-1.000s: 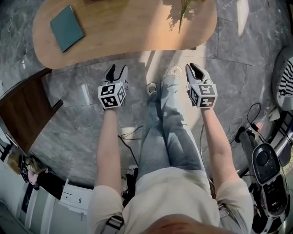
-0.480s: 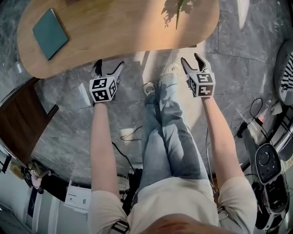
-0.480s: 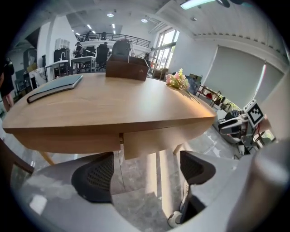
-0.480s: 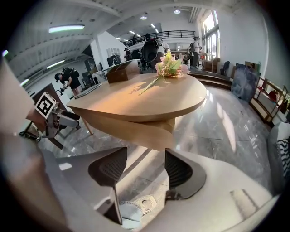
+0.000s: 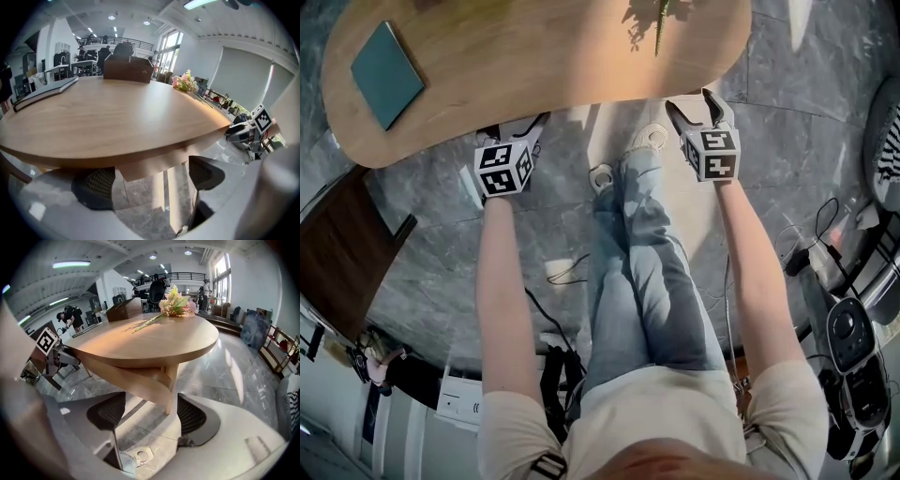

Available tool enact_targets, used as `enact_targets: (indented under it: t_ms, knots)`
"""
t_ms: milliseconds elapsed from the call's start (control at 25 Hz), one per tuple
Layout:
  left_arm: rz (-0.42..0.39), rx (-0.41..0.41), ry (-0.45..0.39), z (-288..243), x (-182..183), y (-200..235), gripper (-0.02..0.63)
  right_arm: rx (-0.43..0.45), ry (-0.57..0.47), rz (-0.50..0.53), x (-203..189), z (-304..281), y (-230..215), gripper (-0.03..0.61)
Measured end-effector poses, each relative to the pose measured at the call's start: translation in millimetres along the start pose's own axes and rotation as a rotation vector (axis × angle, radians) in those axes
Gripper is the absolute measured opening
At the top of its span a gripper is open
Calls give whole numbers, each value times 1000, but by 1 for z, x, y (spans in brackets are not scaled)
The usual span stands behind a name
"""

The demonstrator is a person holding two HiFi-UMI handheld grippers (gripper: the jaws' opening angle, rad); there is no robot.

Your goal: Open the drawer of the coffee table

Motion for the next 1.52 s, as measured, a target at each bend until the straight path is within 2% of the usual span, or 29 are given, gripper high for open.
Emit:
enact_targets:
  t_ms: [200,360,760,1520]
  knots:
    - [-15,-10,14,-3,1,-6,492,-6,-21,14,10,-4,-1,348]
    - [22,14,-1,-4,2,-7,489,0,-35,4,16,-5,2,325]
    - [27,38,27,-2,2,-10,469,-39,-17,-25,16,-3,6,322]
    - [40,16,81,33,-50,-33,460,-55,37,-59,-37,33,31,318]
Point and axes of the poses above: the fingertips, and each gripper's own axes: z backward along the fingers, y to its left, x out of its top, the point moved 10 cm from there along z, backward along the fingers, and after that the axes turned 2 degrees about y, right-handed, at the moved point
